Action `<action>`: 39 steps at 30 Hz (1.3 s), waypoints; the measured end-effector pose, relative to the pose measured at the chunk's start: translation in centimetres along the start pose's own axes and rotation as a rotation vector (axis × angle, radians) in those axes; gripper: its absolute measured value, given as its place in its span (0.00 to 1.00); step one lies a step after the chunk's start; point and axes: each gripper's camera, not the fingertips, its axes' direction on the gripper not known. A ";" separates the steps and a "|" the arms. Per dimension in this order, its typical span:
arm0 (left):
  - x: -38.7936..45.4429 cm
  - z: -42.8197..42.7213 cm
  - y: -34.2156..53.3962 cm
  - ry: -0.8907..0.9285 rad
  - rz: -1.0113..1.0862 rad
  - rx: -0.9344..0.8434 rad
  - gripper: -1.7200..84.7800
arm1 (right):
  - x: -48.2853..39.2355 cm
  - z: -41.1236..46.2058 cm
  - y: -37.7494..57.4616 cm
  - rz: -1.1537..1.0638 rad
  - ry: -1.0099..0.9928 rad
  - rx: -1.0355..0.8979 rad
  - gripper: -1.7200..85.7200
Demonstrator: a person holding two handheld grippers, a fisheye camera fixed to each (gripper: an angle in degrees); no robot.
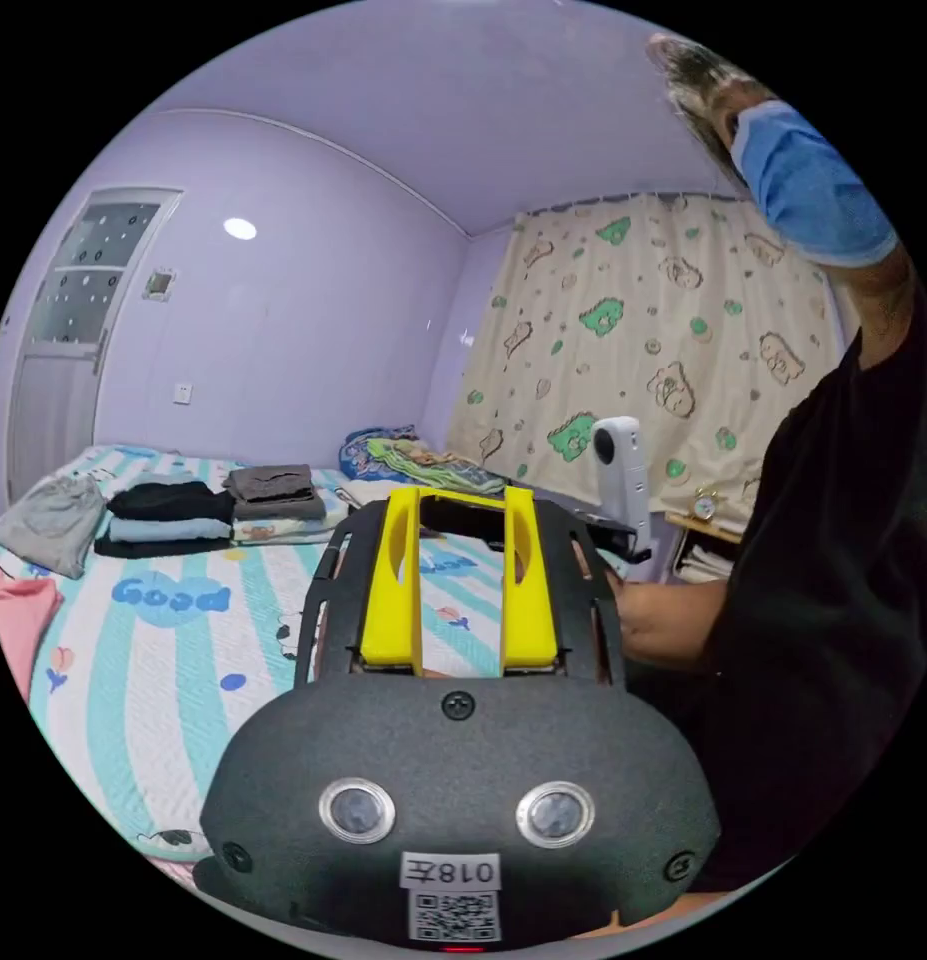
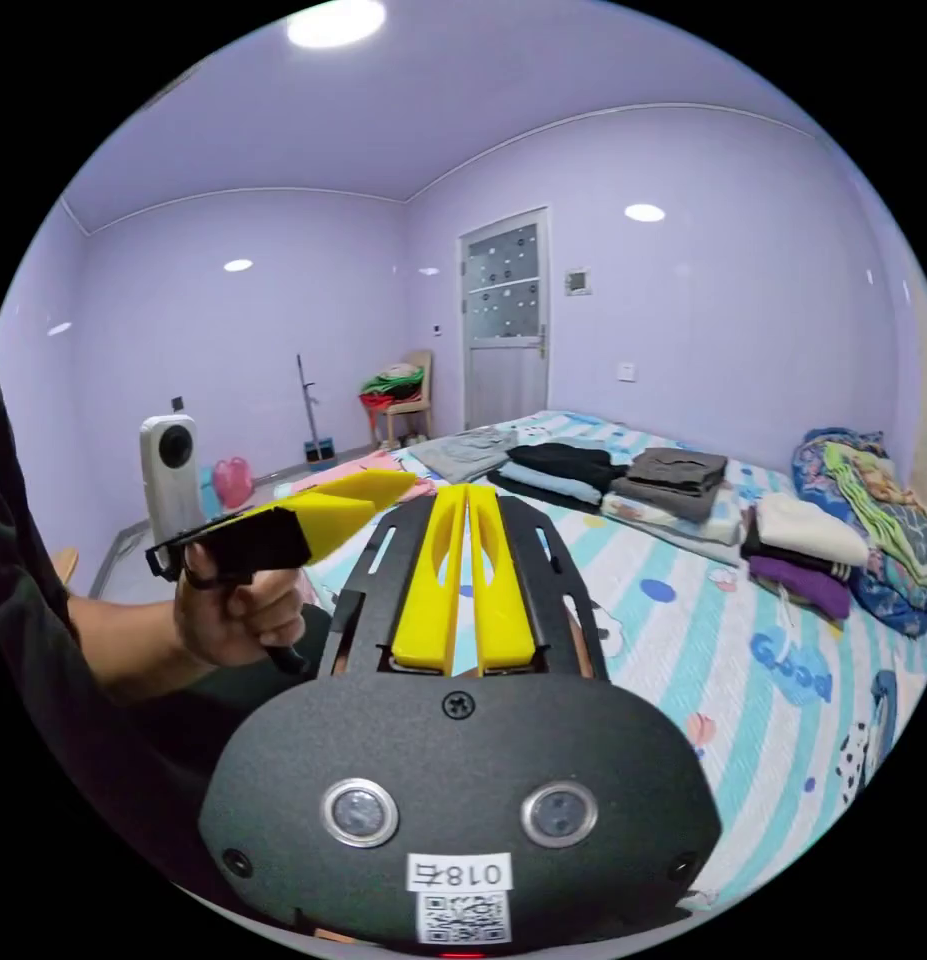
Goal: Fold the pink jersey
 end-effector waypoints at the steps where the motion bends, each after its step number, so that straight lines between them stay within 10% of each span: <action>1: -0.6 -0.7 1.0 -0.007 -0.020 0.025 0.16 | -0.6 1.3 -1.2 0.006 0.020 -0.015 0.02; 13: -16.4 -16.7 24.8 -0.743 -0.521 0.493 0.07 | -2.8 24.1 -14.4 -0.155 -0.106 -0.219 0.06; 25: -22.6 -15.6 38.8 -0.712 -0.723 0.420 0.06 | -4.0 45.7 -19.1 -0.207 -0.011 -0.429 0.13; 39: -23.5 -13.3 46.0 -0.797 -0.702 0.434 0.05 | -6.6 44.0 -22.5 -0.218 -0.079 -0.384 0.02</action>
